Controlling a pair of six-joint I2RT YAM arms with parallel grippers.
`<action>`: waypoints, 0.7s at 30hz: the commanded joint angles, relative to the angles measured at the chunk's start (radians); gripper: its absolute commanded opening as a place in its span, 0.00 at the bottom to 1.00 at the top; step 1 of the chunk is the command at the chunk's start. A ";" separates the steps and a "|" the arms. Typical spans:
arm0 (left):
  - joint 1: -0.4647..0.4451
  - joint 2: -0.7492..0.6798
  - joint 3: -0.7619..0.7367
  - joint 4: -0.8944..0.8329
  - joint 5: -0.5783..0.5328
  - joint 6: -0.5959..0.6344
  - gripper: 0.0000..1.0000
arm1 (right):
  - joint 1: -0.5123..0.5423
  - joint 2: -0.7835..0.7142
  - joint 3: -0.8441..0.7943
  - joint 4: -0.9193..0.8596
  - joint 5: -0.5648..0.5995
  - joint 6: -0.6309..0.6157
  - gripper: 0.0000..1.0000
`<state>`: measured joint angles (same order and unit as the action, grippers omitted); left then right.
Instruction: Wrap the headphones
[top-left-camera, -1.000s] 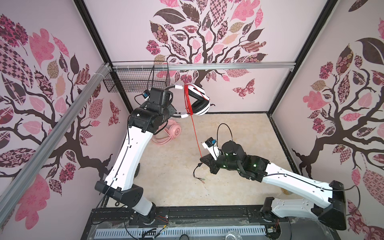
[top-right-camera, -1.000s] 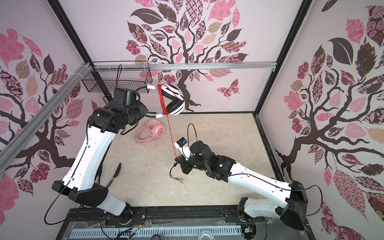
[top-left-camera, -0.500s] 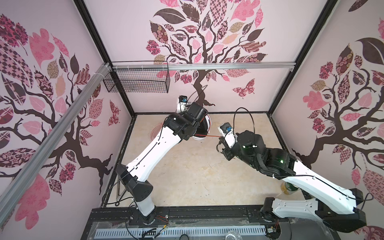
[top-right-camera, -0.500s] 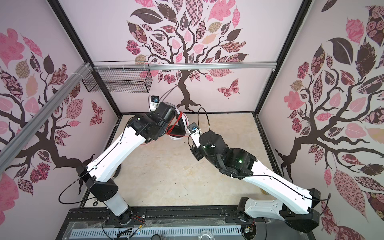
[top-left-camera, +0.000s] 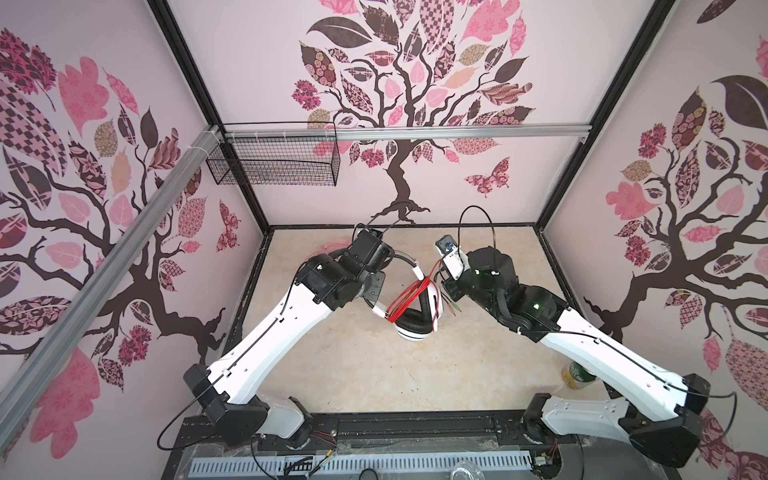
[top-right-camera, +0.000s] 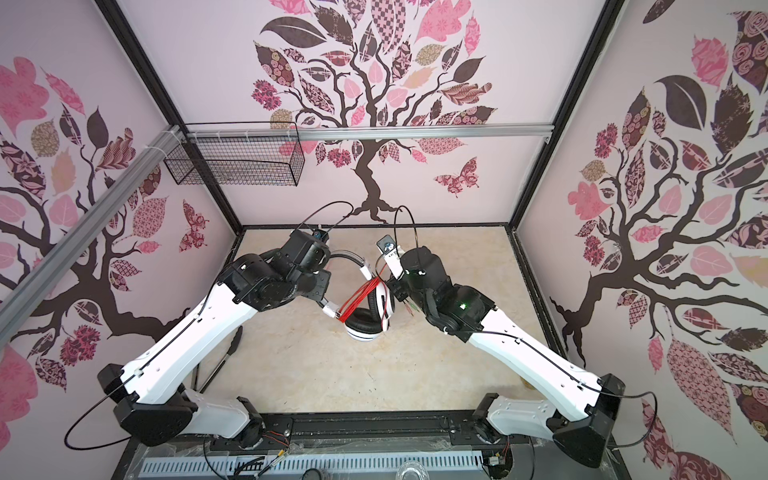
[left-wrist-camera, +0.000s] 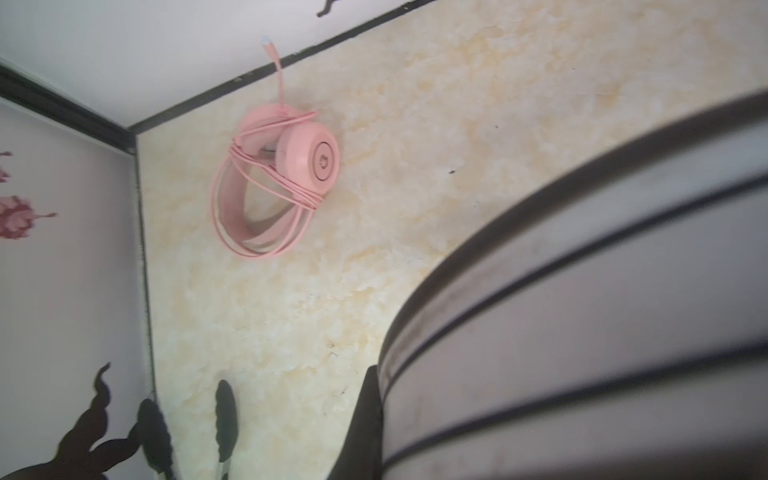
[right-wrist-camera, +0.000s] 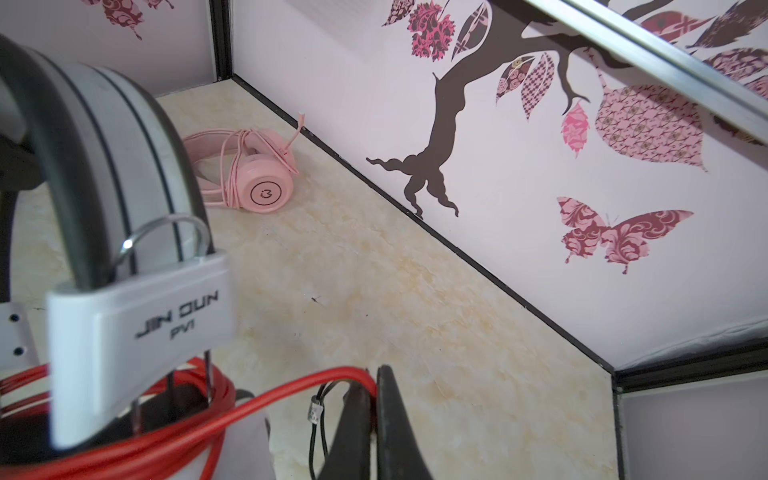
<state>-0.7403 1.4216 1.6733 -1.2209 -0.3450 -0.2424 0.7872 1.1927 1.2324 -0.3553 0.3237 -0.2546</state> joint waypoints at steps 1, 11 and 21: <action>0.005 -0.023 -0.004 -0.019 0.141 -0.022 0.00 | -0.032 -0.029 -0.061 0.130 -0.121 0.008 0.02; 0.123 0.014 0.128 -0.124 0.195 -0.120 0.00 | -0.172 -0.059 -0.253 0.293 -0.441 0.223 0.15; 0.153 0.066 0.286 -0.180 0.222 -0.195 0.00 | -0.410 -0.082 -0.422 0.479 -0.936 0.456 0.42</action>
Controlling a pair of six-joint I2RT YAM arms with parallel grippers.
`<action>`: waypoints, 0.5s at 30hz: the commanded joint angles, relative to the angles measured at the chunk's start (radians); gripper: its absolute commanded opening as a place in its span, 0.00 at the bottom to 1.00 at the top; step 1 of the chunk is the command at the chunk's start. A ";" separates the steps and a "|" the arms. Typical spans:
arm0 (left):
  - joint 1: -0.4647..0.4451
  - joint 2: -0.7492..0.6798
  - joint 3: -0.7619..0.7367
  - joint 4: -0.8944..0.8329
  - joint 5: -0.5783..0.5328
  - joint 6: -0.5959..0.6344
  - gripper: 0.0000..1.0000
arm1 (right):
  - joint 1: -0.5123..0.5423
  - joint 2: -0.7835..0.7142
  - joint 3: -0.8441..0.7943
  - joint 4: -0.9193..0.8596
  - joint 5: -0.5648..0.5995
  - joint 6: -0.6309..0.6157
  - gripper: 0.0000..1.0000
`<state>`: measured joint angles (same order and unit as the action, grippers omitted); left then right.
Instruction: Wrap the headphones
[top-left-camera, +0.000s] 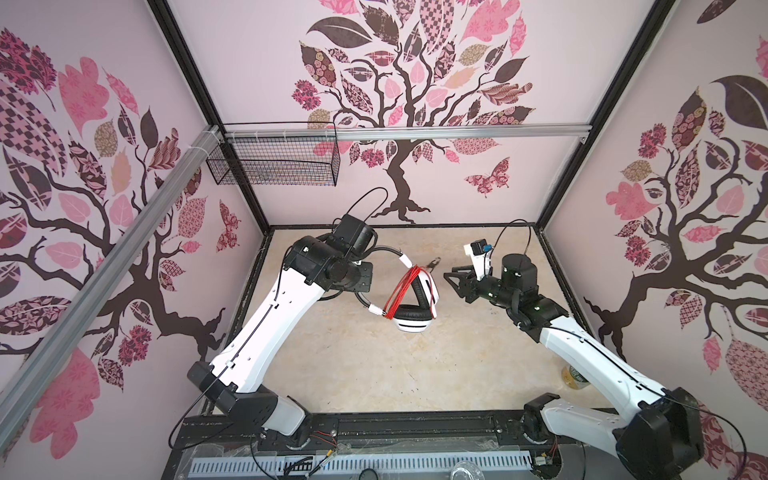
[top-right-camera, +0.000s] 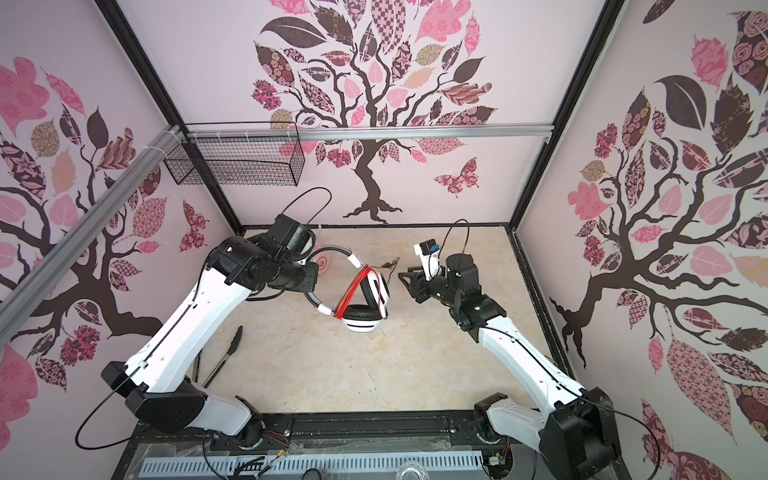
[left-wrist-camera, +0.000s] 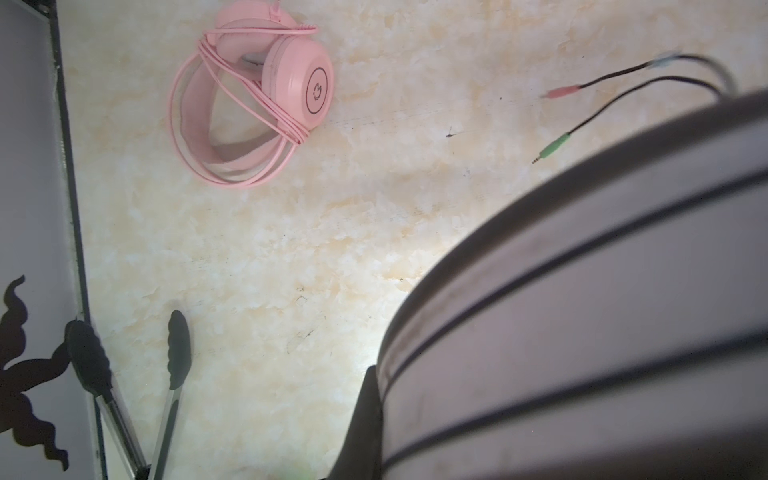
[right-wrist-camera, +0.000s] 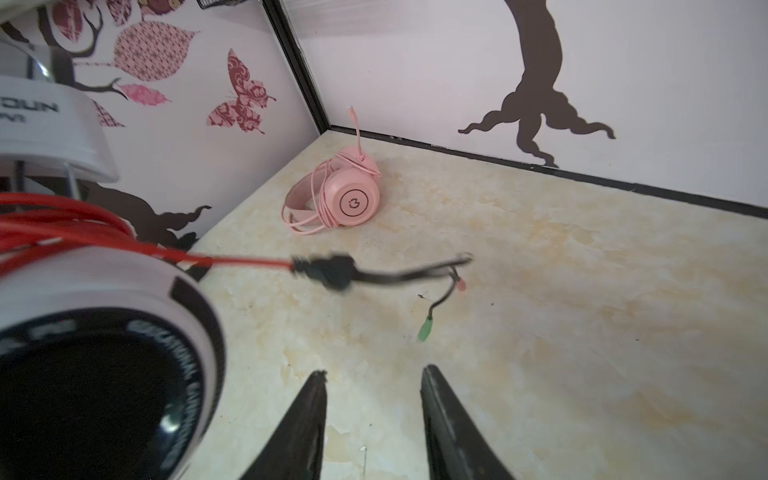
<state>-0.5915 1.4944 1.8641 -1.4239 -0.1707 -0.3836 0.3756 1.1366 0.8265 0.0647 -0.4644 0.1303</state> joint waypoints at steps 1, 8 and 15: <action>0.005 0.002 0.122 0.016 0.052 -0.062 0.00 | 0.002 -0.027 -0.037 0.086 -0.157 0.089 0.42; 0.005 0.062 0.272 -0.042 0.070 -0.117 0.00 | 0.003 0.007 -0.130 0.212 -0.257 0.126 0.48; 0.005 0.058 0.303 -0.043 0.120 -0.133 0.00 | 0.006 -0.024 -0.301 0.585 -0.375 0.206 0.75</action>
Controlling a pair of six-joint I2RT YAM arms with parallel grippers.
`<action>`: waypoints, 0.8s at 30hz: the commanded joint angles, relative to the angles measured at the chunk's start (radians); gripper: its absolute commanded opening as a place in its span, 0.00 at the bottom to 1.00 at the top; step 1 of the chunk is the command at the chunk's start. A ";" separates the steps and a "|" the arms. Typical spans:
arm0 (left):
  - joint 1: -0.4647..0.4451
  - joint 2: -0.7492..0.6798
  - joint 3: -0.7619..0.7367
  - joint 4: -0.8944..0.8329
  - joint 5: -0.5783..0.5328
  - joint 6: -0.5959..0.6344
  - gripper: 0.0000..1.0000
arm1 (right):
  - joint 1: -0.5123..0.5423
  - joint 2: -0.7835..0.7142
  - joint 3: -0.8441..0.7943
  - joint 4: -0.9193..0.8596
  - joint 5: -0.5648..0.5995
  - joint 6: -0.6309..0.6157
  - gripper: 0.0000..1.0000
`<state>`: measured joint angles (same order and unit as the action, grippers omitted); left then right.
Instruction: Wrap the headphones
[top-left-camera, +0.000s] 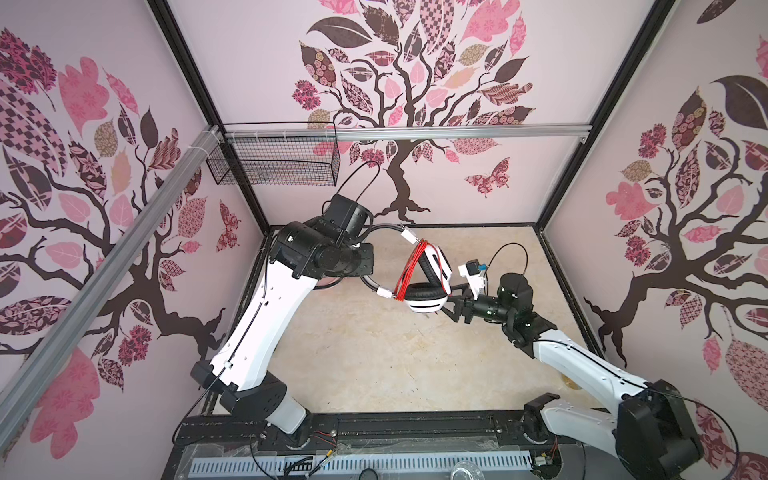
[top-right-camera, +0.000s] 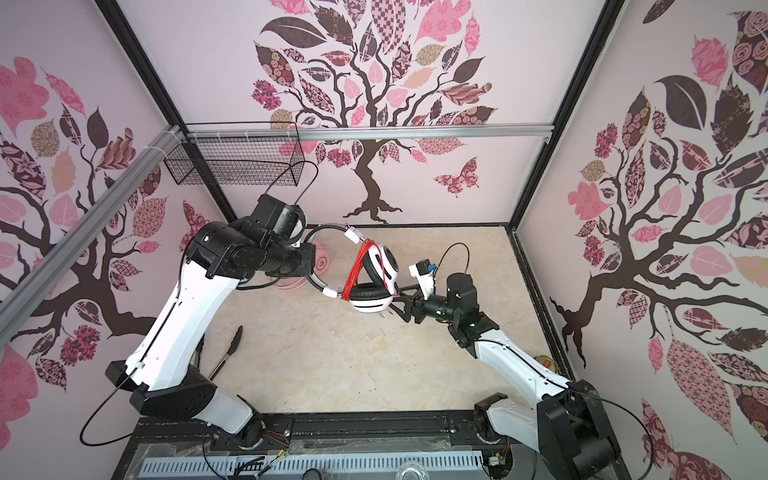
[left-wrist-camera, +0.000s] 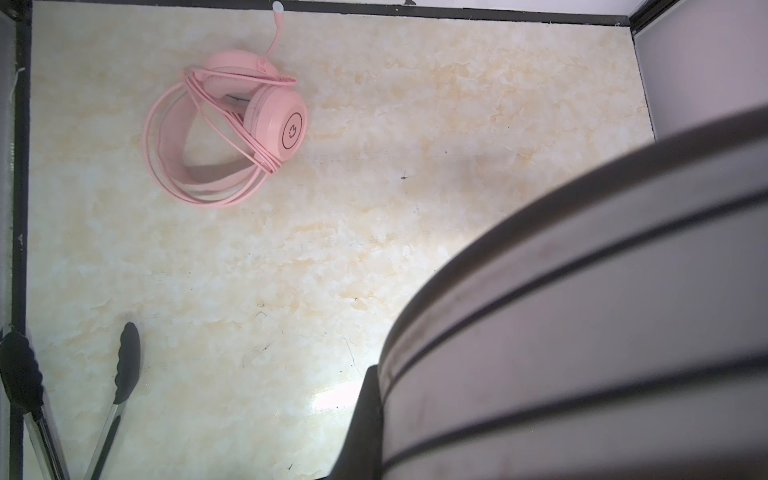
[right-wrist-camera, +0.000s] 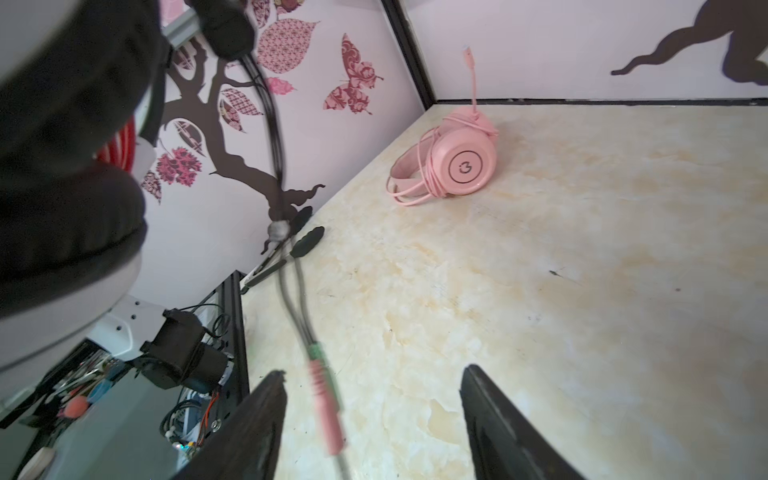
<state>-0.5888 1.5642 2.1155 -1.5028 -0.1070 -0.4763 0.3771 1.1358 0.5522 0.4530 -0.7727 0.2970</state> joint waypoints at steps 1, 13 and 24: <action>0.003 -0.012 0.053 0.036 0.064 -0.042 0.00 | 0.004 -0.024 -0.036 0.225 -0.074 0.027 0.76; 0.002 -0.012 0.064 0.037 0.096 -0.039 0.00 | 0.127 0.006 -0.040 0.268 0.279 -0.348 0.82; 0.001 -0.001 0.096 0.036 0.133 -0.038 0.00 | 0.186 0.298 0.064 0.493 -0.024 -0.346 0.64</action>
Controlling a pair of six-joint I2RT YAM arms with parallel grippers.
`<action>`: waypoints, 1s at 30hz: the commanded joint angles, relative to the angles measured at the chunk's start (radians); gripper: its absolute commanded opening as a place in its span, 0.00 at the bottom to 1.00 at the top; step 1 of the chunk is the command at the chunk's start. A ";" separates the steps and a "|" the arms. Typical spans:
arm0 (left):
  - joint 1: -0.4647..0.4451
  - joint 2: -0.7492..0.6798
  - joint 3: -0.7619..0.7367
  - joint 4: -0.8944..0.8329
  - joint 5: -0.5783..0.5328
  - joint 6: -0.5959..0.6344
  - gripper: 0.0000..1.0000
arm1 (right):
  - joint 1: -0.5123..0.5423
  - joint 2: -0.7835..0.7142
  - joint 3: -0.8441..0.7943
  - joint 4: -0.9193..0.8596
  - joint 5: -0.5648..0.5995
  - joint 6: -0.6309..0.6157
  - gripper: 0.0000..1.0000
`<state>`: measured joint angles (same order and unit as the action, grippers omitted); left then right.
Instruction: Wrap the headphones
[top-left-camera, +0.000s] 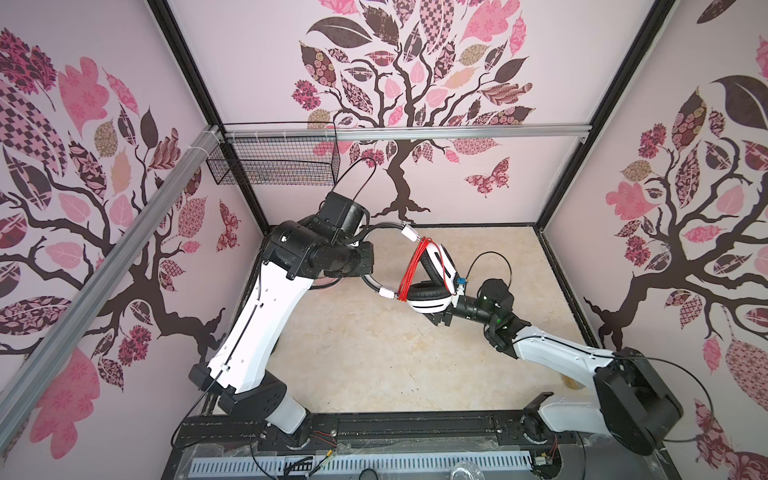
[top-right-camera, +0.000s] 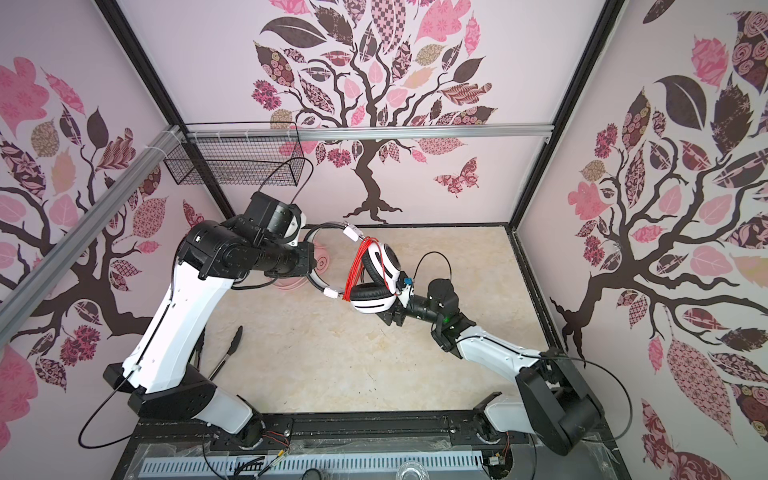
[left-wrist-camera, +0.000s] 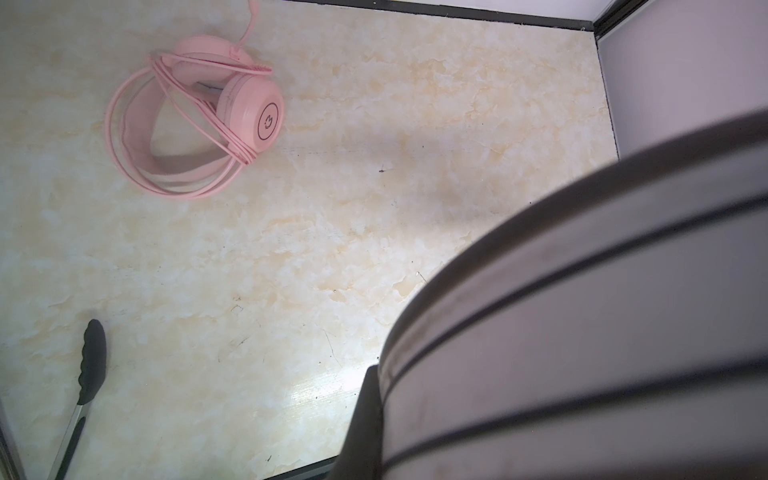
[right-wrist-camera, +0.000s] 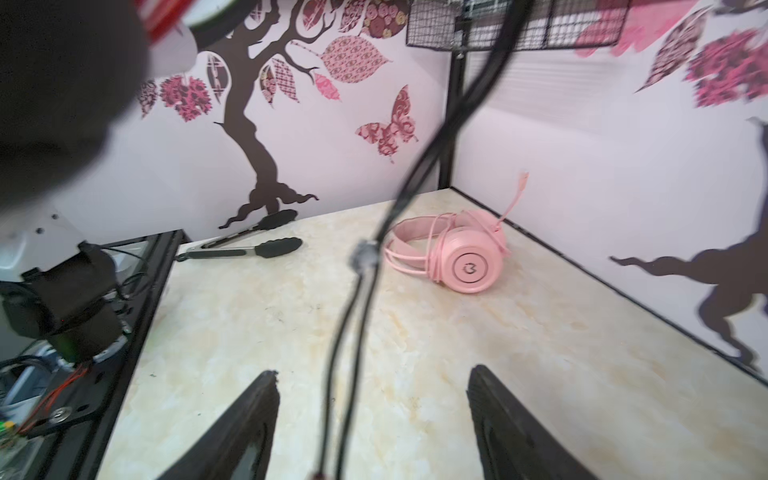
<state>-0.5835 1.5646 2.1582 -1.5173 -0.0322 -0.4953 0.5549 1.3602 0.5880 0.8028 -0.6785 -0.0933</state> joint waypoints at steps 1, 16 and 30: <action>-0.003 0.000 0.058 0.051 0.064 -0.020 0.00 | 0.008 0.100 0.021 0.216 -0.132 0.081 0.57; 0.002 -0.044 -0.097 0.247 0.006 -0.270 0.00 | 0.007 0.036 -0.142 0.377 -0.044 0.252 0.00; -0.076 0.000 -0.537 0.622 -0.217 -0.494 0.00 | 0.011 -0.330 -0.182 -0.294 0.180 0.234 0.00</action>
<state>-0.6422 1.5330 1.6463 -1.0466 -0.1284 -0.9352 0.5617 1.0645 0.3603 0.7250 -0.5781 0.1390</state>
